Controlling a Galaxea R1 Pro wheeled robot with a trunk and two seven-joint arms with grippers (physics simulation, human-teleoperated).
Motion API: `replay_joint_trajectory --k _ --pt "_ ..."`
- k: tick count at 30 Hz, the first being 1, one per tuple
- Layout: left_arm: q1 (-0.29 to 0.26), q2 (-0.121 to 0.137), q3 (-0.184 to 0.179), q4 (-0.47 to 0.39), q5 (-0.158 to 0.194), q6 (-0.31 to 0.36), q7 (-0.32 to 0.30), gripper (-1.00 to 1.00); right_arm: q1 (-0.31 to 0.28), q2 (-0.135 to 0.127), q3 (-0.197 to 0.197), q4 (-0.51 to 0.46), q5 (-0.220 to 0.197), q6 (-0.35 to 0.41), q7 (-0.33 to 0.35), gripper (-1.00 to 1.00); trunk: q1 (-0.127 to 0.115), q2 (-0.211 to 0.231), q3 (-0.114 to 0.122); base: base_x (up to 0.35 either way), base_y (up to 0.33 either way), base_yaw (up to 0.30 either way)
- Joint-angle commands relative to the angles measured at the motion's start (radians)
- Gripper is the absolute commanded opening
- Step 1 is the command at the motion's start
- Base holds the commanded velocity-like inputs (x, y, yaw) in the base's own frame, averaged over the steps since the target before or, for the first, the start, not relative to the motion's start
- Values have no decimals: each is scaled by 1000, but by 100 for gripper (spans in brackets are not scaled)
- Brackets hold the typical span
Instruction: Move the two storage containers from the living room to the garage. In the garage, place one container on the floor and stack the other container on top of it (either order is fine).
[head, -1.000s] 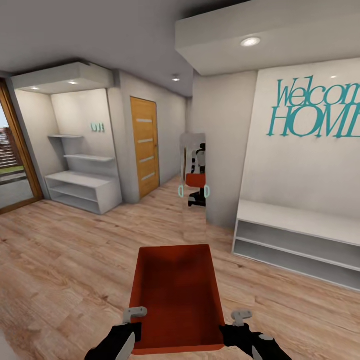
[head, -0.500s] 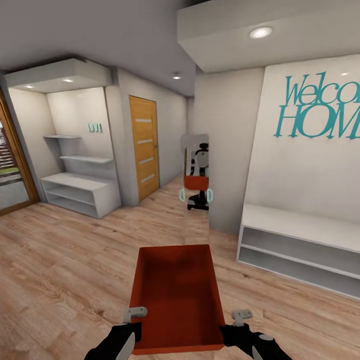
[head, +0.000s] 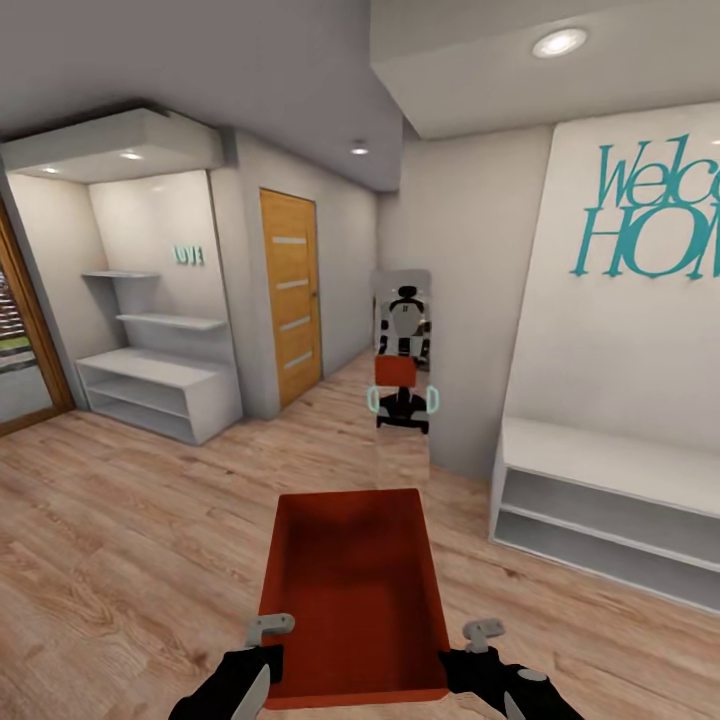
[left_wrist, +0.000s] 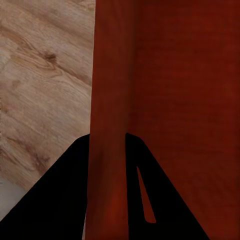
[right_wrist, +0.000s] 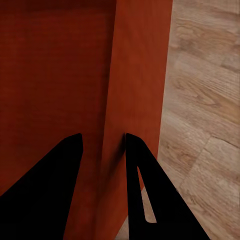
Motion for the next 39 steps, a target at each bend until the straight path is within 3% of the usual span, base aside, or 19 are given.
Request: replay_joint_trajectory --k 1,39 --pt "0 49 26 -43 18 -1 -10 -100 0 -2 -5 0 -4 8 21 -100 1 -1 -1 325 153 0" --pt "0 49 26 -43 18 -1 -10 -100 0 -2 -7 0 -4 8 21 -100 1 -1 -1 325 154 0"
